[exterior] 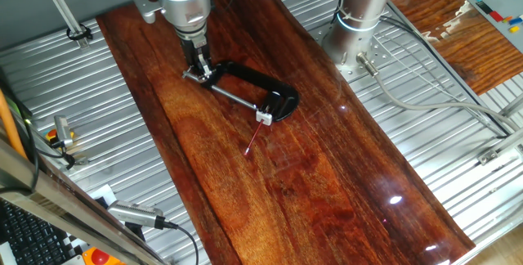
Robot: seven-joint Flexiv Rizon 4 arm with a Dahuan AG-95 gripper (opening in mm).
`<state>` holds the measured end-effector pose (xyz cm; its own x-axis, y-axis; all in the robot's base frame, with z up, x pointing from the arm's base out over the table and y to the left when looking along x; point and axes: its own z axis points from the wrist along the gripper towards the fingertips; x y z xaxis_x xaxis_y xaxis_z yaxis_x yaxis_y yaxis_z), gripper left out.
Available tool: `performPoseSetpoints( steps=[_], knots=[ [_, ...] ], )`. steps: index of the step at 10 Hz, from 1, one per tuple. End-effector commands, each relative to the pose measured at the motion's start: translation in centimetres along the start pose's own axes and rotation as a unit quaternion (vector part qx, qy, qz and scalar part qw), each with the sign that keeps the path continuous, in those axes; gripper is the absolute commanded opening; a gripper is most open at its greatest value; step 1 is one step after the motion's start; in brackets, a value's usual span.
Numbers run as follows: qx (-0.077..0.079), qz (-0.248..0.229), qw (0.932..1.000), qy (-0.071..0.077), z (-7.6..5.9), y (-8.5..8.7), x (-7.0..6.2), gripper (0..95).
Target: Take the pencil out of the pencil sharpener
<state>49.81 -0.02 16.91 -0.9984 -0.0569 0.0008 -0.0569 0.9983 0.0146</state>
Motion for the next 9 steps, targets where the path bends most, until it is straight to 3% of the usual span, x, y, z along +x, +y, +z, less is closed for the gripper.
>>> performPoseSetpoints(
  steps=[1, 2, 3, 6, 7, 9],
  knots=[
    [0.006, -0.081, 0.9967, 0.001, -0.1, -0.1, 0.1, 0.0],
    [0.006, -0.147, 0.9891, 0.000, -0.1, 0.0, 0.1, 0.0],
    [0.006, -0.177, 0.9843, 0.000, 0.0, 0.2, 0.0, 0.0],
    [0.008, -0.301, 0.9537, -0.001, 0.4, 1.3, -0.7, 0.0],
    [0.008, -0.318, 0.9480, -0.001, 0.3, 1.4, -0.8, 0.0],
    [0.003, -0.327, 0.9451, -0.005, 0.3, 1.4, -0.9, 0.0]
  ],
)
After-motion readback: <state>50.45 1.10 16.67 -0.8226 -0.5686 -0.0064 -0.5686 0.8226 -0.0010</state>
